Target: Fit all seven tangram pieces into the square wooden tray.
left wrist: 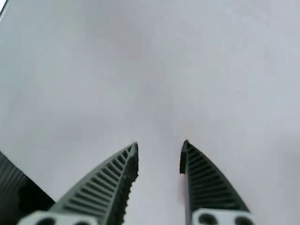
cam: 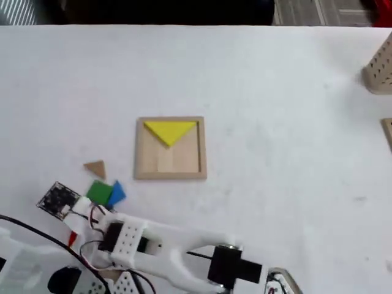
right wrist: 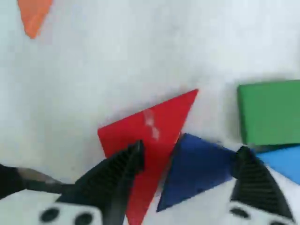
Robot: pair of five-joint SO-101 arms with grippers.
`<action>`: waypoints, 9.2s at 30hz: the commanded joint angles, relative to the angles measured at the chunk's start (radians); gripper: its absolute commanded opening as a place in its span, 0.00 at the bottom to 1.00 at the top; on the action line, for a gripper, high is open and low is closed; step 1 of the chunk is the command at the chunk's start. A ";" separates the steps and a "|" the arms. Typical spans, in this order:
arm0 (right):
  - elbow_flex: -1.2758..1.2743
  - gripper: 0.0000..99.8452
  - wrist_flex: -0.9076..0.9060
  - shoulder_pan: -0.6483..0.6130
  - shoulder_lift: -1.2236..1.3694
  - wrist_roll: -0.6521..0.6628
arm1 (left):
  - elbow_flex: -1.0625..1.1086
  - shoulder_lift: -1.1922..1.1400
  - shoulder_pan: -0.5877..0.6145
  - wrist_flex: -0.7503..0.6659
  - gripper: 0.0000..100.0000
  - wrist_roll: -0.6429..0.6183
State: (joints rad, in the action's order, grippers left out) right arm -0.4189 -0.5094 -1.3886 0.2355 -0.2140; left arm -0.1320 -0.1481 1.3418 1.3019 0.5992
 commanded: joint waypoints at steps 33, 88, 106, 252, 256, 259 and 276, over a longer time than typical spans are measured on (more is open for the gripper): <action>0.354 0.29 -0.357 0.150 0.140 0.157 | -0.071 0.012 0.002 -0.032 0.16 -0.005; 0.376 0.02 -0.309 0.094 0.054 0.028 | -0.072 0.015 0.002 -0.048 0.16 -0.003; 0.456 0.02 -0.174 -0.021 0.286 -0.064 | -0.072 0.015 -0.001 -0.044 0.16 -0.011; 1.996 0.36 -0.966 0.185 1.109 0.249 | -0.133 0.016 0.001 0.002 0.16 0.051; 1.998 0.36 -0.955 0.209 1.098 0.249 | -0.133 0.016 0.001 0.002 0.16 0.052; 1.998 0.36 -0.984 0.216 1.053 0.244 | -0.133 0.016 0.001 0.002 0.16 0.052; 1.996 0.36 -0.961 0.097 1.076 0.207 | -0.135 0.018 -0.001 0.008 0.16 0.052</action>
State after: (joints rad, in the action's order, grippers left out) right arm 1.5558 -1.5390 -1.2981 1.3034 -0.0023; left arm -0.2087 -0.1496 1.3418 1.2988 0.6375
